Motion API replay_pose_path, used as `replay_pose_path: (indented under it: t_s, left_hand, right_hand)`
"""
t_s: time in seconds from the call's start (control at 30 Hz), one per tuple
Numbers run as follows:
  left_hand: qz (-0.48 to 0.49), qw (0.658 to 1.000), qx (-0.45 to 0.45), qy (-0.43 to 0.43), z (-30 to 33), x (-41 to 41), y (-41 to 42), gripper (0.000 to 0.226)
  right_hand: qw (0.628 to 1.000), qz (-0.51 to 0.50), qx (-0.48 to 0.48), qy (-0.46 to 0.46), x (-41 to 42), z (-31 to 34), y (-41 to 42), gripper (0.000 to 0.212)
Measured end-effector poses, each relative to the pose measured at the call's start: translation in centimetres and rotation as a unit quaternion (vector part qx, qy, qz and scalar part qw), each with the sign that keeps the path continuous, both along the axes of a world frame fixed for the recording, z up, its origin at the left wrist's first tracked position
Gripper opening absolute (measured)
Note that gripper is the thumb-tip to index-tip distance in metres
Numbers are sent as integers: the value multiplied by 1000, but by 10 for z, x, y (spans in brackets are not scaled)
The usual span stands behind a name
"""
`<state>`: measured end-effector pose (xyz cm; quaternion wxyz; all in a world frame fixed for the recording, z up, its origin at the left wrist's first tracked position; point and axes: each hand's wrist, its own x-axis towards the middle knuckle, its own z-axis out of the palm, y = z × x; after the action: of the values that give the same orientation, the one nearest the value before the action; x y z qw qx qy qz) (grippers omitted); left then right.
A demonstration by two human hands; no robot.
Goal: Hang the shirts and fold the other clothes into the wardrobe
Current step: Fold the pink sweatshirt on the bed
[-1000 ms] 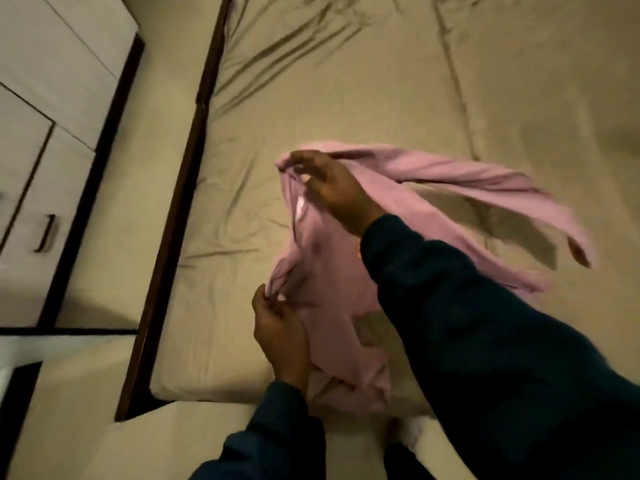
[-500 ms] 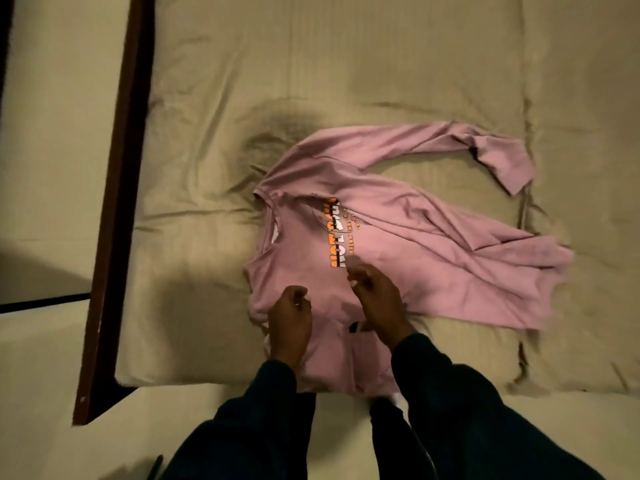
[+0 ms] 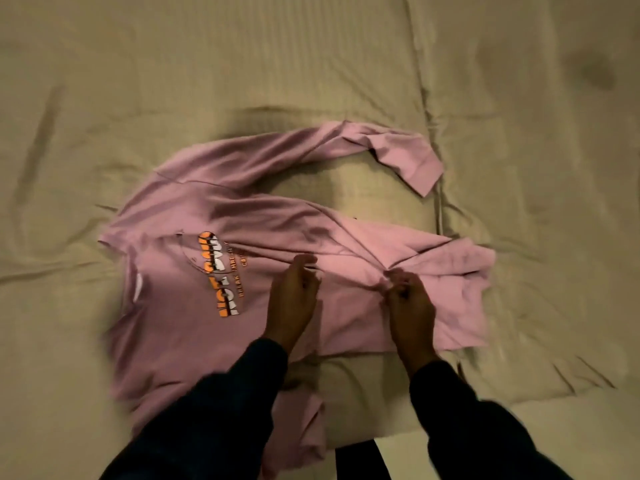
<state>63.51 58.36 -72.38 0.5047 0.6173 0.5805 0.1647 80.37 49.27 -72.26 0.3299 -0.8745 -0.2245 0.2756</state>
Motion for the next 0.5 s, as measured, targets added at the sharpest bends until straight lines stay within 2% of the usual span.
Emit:
replay_pose_path:
  t_s: [0.1, 0.2, 0.3, 0.4, 0.43, 0.5]
  left_hand:
    - [-54, 998, 23, 26, -23, 54, 20, 49]
    - [-127, 985, 40, 108, -43, 78, 40, 56]
    - [-136, 975, 84, 152, -48, 85, 56, 39]
    - [-141, 972, 93, 166, -48, 92, 72, 15]
    - [-138, 973, 92, 159, -47, 93, 77, 10]
    - [-91, 989, 81, 87, -47, 96, 87, 9]
  right_hand:
    - [999, -3, -37, -32, 46, -22, 13, 41]
    - [989, 41, -132, -59, 81, -34, 12, 53]
    - [991, 40, -97, -80, 106, -39, 11, 37]
    - [999, 20, -26, -36, 126, -42, 15, 24]
    - [1000, 9, -10, -22, 131, -40, 19, 20]
    - [999, -23, 17, -18, 141, -36, 33, 22]
